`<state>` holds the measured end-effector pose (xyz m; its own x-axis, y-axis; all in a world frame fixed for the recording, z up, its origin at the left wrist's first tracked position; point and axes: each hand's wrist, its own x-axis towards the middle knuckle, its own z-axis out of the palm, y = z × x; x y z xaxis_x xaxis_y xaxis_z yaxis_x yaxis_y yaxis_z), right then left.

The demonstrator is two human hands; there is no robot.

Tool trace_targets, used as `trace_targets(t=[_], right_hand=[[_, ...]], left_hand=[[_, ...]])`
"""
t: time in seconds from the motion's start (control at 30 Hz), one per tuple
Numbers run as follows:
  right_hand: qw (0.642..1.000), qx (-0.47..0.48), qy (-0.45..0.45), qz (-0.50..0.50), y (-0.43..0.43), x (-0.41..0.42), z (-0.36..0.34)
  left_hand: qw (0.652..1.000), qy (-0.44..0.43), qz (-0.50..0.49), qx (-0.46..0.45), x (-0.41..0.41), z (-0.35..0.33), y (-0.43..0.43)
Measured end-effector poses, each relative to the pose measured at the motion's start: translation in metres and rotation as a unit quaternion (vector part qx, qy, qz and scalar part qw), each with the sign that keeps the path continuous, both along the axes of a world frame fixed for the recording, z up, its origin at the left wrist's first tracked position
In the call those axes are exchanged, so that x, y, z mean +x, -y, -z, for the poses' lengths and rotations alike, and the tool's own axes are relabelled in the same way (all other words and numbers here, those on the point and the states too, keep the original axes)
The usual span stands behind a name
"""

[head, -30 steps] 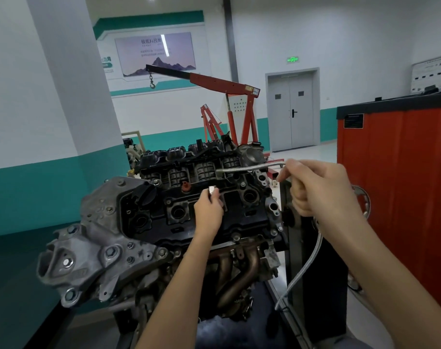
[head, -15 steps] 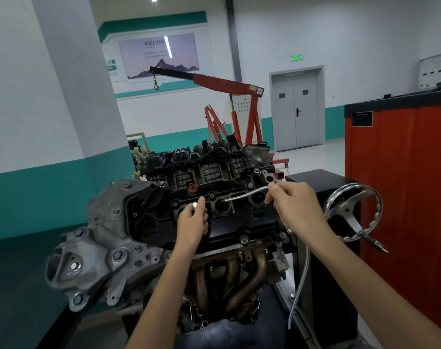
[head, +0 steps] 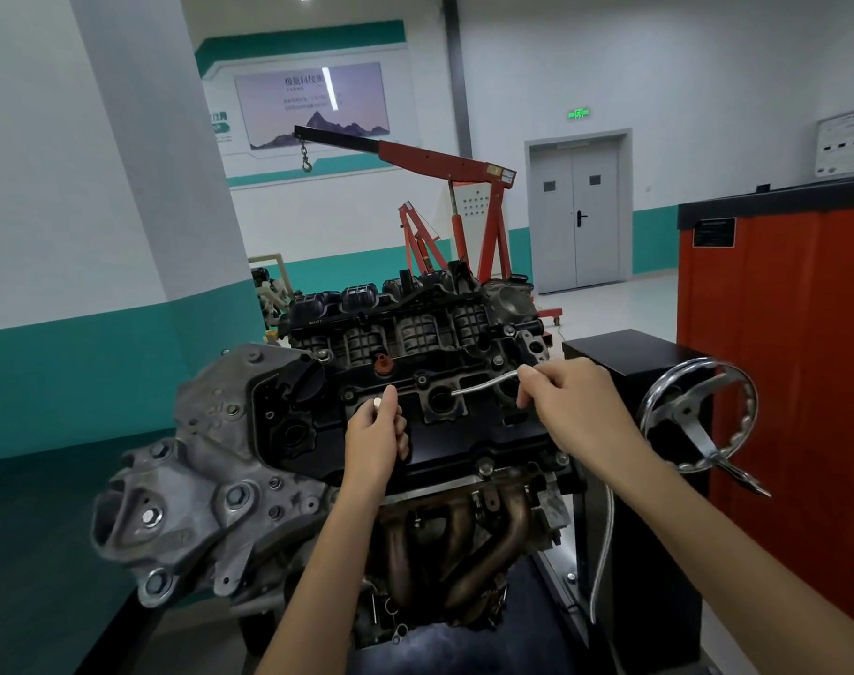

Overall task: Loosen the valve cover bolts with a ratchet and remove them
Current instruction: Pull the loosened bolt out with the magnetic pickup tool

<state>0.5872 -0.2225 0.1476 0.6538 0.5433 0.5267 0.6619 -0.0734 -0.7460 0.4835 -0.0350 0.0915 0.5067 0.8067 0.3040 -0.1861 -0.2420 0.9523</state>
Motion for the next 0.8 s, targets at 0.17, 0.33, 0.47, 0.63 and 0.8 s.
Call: trace_targets(t=[0.17, 0.33, 0.47, 0.63, 0.8], right_hand=[[1.0, -0.015, -0.011, -0.002, 0.01, -0.004, 0.007], [0.999, -0.028, -0.016, 0.001, -0.003, -0.002, -0.009], [0.998, -0.056, 0.024, 0.026, -0.02, 0.001, -0.035], [0.995, -0.084, 0.027, 0.036, -0.023, 0.006, -0.049], [0.995, -0.082, -0.045, 0.016, -0.009, 0.01, -0.032]], left_hand=[[1.0, 0.005, 0.003, -0.003, 0.0, -0.001, 0.0], [1.0, -0.002, 0.0, -0.004, 0.002, -0.003, 0.003], [1.0, -0.006, -0.001, -0.017, 0.002, -0.004, 0.003], [0.999, -0.011, 0.001, -0.031, 0.002, -0.004, 0.002], [0.999, -0.015, 0.003, -0.032, -0.002, -0.003, 0.001]])
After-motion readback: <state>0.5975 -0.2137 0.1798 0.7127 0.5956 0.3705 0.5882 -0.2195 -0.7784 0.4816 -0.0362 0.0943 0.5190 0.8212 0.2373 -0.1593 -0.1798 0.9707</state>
